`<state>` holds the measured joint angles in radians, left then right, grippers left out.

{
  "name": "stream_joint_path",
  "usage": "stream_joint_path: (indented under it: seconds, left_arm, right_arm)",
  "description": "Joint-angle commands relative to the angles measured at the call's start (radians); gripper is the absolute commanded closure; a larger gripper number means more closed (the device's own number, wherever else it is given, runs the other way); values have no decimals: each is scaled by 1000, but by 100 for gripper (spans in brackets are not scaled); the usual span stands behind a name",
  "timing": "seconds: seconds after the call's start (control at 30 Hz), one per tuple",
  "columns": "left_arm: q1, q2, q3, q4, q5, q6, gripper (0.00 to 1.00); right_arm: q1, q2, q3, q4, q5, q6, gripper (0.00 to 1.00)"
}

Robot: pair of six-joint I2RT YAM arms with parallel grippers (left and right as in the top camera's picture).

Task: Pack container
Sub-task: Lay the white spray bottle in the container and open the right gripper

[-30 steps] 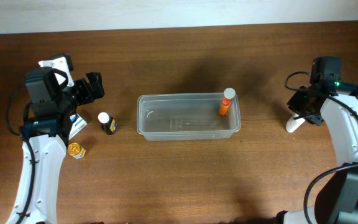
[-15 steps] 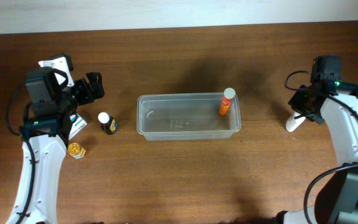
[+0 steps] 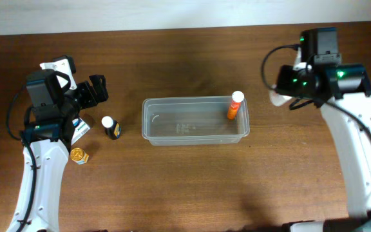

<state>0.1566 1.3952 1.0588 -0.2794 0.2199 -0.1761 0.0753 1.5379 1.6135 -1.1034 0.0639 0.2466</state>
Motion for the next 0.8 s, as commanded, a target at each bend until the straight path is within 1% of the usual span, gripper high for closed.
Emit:
stream_joint_path:
  seconds: [0.0,0.13,0.3,0.57,0.77]
  left_arm:
    - [3,2,22,7,-7,13,1]
    - [3,2,22,7,-7,13,1]
    - [3,2,22,7,-7,13,1]
    - [3,2,22,7,-7,13,1]
    - [3,2,22,7,-7,13,1]
  right_arm:
    - [90,-32,28,-23,-71,-49,79]
    - [183,-19,23,-40,-75,-48,79]
    - [242,16,7,-47,-75,-34,79]
    - [245,63,-53,-41,-75,-28,79]
    - [245,73,-64,-41,-70,-29,79]
